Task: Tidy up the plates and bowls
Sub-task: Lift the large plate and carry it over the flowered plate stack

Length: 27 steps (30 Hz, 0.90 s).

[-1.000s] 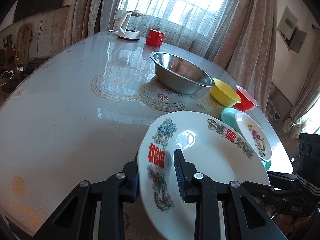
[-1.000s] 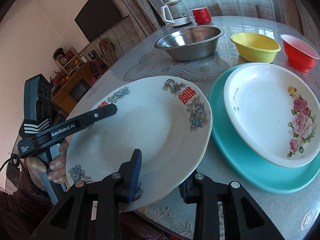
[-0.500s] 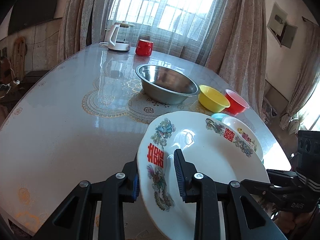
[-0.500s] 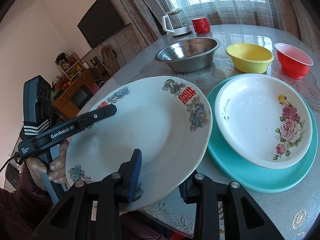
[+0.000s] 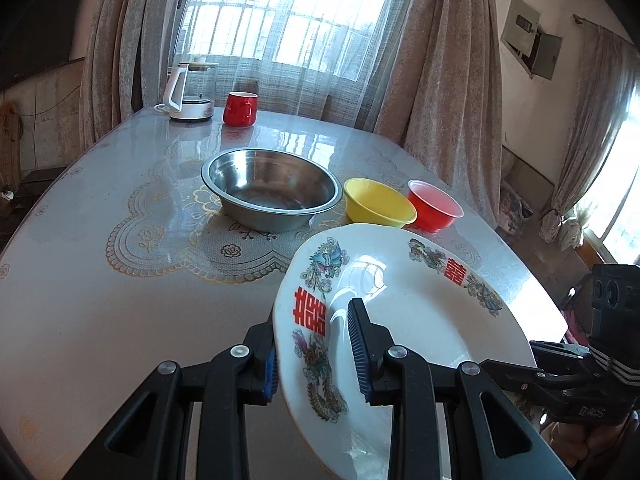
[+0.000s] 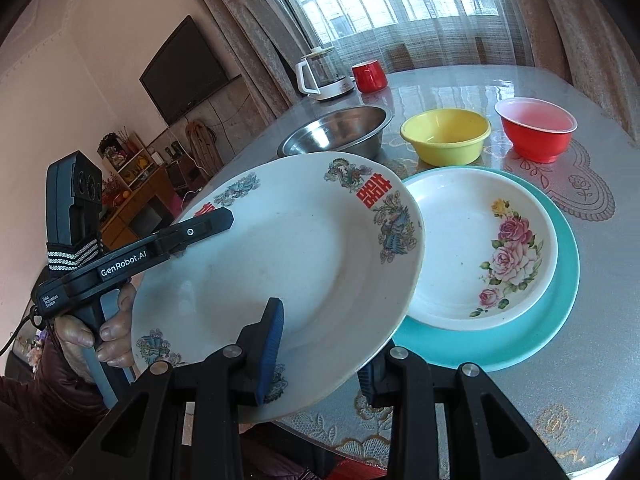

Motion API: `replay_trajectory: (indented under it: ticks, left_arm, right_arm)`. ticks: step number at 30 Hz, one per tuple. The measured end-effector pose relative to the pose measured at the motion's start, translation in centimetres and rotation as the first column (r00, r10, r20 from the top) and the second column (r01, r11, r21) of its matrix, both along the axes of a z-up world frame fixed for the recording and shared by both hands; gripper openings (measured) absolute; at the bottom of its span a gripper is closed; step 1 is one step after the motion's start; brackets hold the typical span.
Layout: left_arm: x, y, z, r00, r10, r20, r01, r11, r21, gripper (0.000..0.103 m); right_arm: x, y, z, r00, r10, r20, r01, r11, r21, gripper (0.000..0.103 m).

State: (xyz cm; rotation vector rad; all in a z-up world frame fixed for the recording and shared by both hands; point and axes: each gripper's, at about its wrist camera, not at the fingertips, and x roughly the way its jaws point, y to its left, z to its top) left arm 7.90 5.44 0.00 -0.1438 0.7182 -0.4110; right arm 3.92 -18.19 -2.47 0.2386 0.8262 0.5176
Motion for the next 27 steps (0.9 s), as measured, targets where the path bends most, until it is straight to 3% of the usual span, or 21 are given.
replay_trajectory:
  ticks: [17,27]
  left_arm:
    - [4.5,-9.1,0.0,0.99,-0.143,-0.013,0.143,0.989,0.029,0.03]
    - [6.5,-11.5,-1.4,0.987,-0.15,-0.053,0.153,0.987,0.049,0.03]
  right_arm:
    - [1.1,-7.4,0.8,0.98,-0.199,0.012,0.2,0.979,-0.045,0.033]
    - [3.2,-9.2,-0.3,0.967,-0.255,-0.007,0.254,0.965,-0.072,0.033]
